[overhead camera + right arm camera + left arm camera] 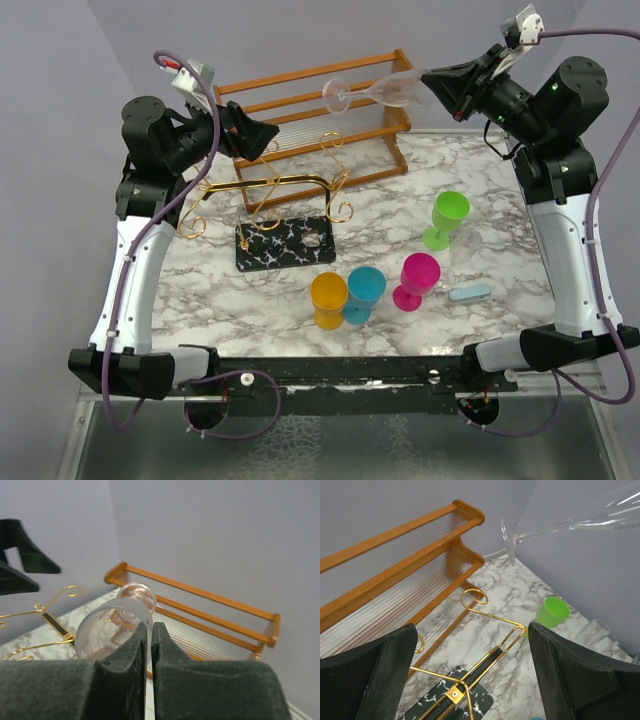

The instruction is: Place the wine glass upside down on the wine glass rack

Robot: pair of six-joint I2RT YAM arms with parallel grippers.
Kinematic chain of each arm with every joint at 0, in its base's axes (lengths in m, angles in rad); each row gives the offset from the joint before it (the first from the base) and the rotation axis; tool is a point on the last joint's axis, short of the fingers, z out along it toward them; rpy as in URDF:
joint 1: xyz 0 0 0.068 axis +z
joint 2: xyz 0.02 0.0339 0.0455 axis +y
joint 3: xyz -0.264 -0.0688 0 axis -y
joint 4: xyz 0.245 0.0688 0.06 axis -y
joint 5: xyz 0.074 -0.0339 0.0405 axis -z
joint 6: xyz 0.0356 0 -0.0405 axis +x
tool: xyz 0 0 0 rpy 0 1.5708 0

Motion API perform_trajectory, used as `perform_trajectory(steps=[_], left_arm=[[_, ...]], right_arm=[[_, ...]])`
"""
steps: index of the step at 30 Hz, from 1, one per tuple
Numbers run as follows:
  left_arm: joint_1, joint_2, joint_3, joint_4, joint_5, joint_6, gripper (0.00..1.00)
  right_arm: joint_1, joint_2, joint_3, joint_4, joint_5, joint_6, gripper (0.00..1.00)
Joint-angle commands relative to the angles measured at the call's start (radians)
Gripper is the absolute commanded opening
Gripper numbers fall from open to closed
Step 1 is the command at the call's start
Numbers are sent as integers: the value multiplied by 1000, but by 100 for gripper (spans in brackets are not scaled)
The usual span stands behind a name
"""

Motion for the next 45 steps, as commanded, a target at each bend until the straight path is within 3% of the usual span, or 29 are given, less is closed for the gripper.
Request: perform_trajectory(steps=[1,11,19,30,41,45], left_arm=[[-7,43,41,102,99,-145,95],[-50,103,41,208,141,-245,92],[-61,109,-7,269,169,-313,61],[-75,117,-20,255,184,-321,44],[-81,131,-20,239,187,-338,41],[-82,133,-20,235,187,-344,36]], right_arm=[[34,18,43,100,-130,114,1],[58,48,43,131,-228,176,1],[59,46,18,154,-247,197,1],[60,33,-18,176,-237,202,1],[60,24,-42,191,-229,209,1],[60,22,-42,191,-226,209,1]])
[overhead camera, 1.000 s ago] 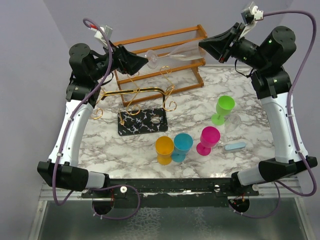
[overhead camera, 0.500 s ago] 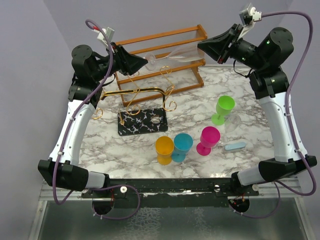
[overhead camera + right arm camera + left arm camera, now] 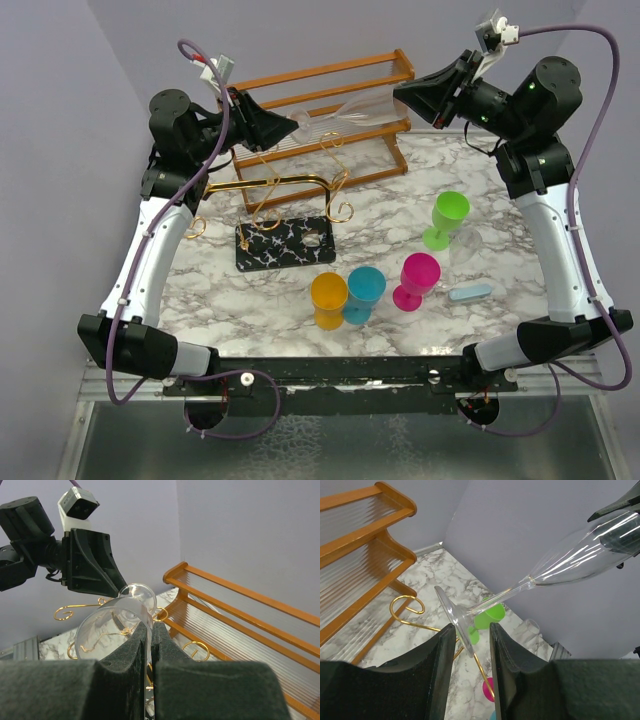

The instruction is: Place the wine glass upside down on the wine glass rack

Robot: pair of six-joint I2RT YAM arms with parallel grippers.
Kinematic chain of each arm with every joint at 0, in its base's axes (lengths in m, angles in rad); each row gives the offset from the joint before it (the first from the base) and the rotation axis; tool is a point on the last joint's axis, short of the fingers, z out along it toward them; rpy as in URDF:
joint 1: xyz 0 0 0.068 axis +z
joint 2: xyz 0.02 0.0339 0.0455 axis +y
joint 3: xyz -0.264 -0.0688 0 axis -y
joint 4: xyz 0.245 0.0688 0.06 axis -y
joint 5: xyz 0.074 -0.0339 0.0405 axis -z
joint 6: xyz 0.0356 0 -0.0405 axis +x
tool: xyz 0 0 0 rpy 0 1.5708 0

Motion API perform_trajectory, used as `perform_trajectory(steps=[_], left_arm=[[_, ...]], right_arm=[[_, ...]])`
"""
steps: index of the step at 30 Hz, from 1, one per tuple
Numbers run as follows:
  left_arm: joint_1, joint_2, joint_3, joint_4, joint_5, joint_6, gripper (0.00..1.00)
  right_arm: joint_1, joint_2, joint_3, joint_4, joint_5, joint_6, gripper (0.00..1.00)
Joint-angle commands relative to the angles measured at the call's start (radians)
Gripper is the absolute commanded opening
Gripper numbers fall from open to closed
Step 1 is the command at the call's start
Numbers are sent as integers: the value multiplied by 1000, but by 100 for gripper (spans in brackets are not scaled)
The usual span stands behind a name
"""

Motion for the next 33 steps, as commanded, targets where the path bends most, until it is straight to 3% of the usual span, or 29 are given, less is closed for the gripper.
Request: perform_trajectory(steps=[1,8,14,16,18,20,23,25,27,33], left_arm=[[-3,4,-7,13,23,-16,34],[-3,1,-13,9,15,-40,23],[-3,3,-15,-4,-17,-70,2],[-2,0,-13,-6,-19,-75,0],[0,-7,-15,-2,-20,-74,0],[6,-16,-16,-1,-24,-74,0],[32,-37,-21,-13,-45,-59,0],[54,-58,-25,-36,-76,-31,0],[88,-86,-26,-63,-111,8,0],[151,-175,-11,-164,-312,213,0]], right_arm=[[5,-28,-3,49,8,16,1],[5,-26,-8,55,12,19,1],[5,-31,-29,70,2,18,1],[5,-34,-39,72,3,12,5],[5,-36,-49,74,4,6,12],[5,-41,-57,72,3,-9,28],[5,-56,-67,49,2,-62,75],[5,-73,-74,26,20,-108,94],[5,-91,-72,-9,57,-158,100],[5,-134,-74,-116,173,-299,99]])
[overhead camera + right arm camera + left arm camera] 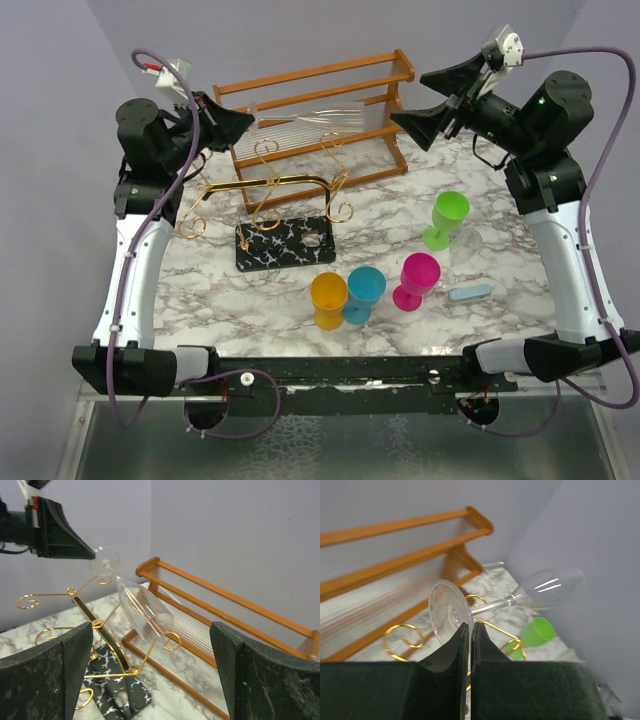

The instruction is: Place the wine glass upside down on the wine glass rack

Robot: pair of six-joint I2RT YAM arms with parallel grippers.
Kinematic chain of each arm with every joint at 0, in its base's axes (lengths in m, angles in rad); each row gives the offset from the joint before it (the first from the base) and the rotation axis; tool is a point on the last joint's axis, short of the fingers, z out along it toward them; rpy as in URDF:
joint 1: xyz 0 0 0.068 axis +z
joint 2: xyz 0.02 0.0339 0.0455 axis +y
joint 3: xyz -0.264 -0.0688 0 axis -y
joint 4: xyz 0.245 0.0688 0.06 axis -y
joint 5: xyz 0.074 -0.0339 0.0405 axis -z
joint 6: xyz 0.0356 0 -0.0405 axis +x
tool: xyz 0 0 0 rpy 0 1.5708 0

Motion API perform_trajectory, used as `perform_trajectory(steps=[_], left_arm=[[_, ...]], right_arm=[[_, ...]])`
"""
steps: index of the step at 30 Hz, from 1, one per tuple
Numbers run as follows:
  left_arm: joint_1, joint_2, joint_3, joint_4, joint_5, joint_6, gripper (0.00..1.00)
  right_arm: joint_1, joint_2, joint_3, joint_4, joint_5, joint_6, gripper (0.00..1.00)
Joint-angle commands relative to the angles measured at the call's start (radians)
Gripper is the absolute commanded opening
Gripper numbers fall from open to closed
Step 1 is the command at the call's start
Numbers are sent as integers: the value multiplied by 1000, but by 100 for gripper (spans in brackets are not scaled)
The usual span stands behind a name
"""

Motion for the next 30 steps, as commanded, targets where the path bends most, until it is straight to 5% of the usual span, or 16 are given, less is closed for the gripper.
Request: perform_trajectory(steps=[1,7,30], left_arm=[[30,-103,35,-80,-224,223,0],[35,-144,124,-205,-419,487,0],[33,-48,439,-550,-602,1058,0]], right_arm=[[5,-61,-7,-88,112,-152,100],[5,-87,-84,-157,120,-322,99],[4,-182,-474,-95,-50,-416,99]])
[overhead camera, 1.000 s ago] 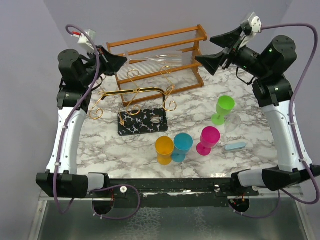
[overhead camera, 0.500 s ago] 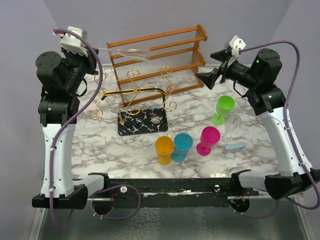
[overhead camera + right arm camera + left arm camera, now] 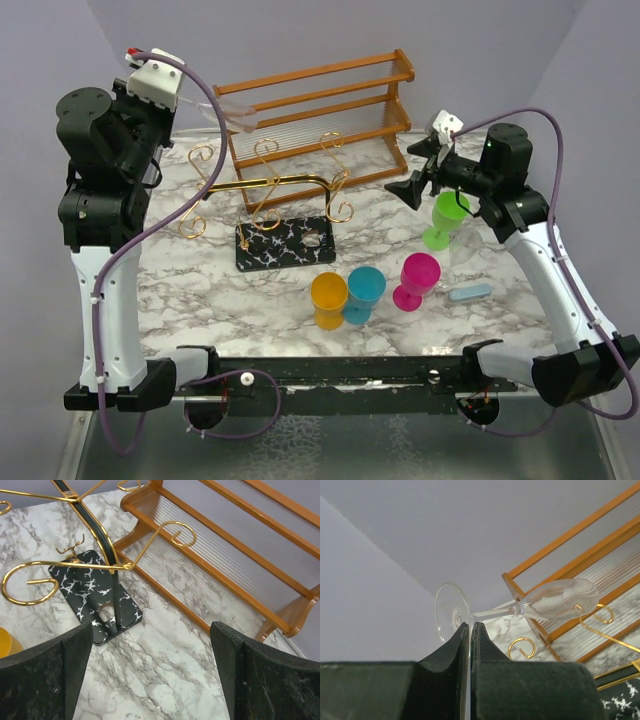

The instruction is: Place the wine glass upside down on the wine glass rack

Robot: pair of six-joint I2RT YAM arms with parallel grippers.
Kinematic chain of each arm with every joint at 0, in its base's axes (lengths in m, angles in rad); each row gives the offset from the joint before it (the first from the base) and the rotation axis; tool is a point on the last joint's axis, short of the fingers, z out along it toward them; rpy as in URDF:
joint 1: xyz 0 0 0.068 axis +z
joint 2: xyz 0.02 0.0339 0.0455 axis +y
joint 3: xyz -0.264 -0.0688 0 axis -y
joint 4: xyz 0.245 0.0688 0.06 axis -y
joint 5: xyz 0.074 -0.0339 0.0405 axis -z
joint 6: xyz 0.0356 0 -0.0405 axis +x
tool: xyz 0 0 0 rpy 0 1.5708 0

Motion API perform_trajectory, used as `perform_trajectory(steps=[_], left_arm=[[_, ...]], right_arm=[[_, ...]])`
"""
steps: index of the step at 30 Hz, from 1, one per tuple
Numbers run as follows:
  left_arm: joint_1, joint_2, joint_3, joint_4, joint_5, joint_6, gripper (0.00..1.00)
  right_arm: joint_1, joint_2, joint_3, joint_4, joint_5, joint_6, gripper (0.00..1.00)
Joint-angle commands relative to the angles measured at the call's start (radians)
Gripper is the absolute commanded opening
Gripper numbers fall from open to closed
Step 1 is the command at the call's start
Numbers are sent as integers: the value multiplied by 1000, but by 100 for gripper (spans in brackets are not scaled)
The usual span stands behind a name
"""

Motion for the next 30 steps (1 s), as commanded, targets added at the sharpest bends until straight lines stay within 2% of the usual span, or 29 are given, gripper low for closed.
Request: perform_trajectory(steps=[1,11,22,30], left_arm=[[2,32,43,-80,-56,131,0],[-55,79,25,-184,-108,310,0],[-297,151,-65,-179,-373,449,0],[-361,204,-62,-254,-445,522,0]], right_arm=[[5,-54,-25,26,-62,11,99],[3,-85,-94,72,-62,20,100],[0,-101,-126,91,-68,20,99],[0,-106,-135,97,-60,12,99]])
